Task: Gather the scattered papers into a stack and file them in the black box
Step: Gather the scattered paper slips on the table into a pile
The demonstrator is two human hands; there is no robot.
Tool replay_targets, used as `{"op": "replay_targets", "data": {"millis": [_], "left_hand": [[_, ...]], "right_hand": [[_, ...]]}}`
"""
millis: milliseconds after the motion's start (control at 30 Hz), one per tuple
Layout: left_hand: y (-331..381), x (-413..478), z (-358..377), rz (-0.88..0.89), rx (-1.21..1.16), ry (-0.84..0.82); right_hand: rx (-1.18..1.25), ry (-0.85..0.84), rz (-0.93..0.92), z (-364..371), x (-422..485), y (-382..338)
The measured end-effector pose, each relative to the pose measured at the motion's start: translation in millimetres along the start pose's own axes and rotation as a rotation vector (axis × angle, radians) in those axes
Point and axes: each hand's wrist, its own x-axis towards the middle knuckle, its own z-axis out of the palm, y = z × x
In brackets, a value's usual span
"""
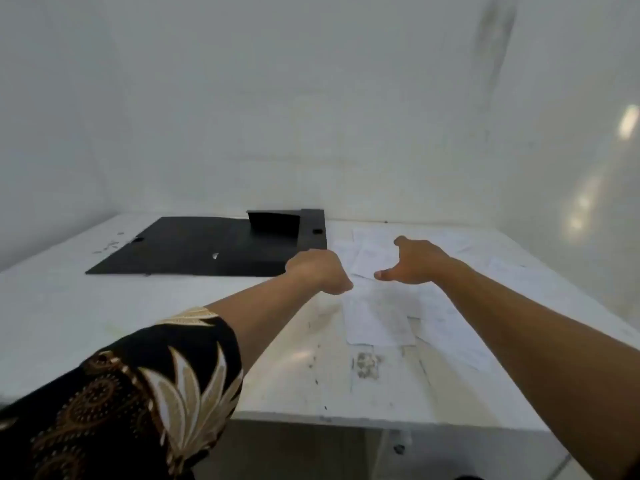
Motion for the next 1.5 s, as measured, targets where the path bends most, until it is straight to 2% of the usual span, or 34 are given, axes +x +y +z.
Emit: {"op": "replay_targets", "data": {"millis": [133,300,467,567,700,867,1067,1300,1500], "left_hand": [[22,1,26,-0.029,0.047,-0.072],[34,4,42,-0.041,0.034,-0.05],[39,10,48,-0.022,0.023,-0.076],[41,18,49,-0.063,-0.059,0.002],[43,34,38,-0.055,-0.124,0.176],[49,77,24,0.004,-0.113,0.144],[63,127,29,-0.034,-0.171,0.079],[77,148,35,-0.043,-0.212,0.001],[73,156,25,-0.048,-0.236,0.068]], "right_hand": [[0.005,0.005,0.123,24,-17,9],[0.115,0.044,0.248,48,-22,11],[0.221,0.005,0.255,57,-13,1],[0.274,-0.01,0.236,53,-3,1],[0.326,0.081,0.306,31,6,17],[0.256,0.106,0.421,37,19,36],[0.31,0.125,0.43,50,36,48],[0.358,0.124,0.338,44,55,63],[0.496,0.177,0.342,22,55,73]]}}
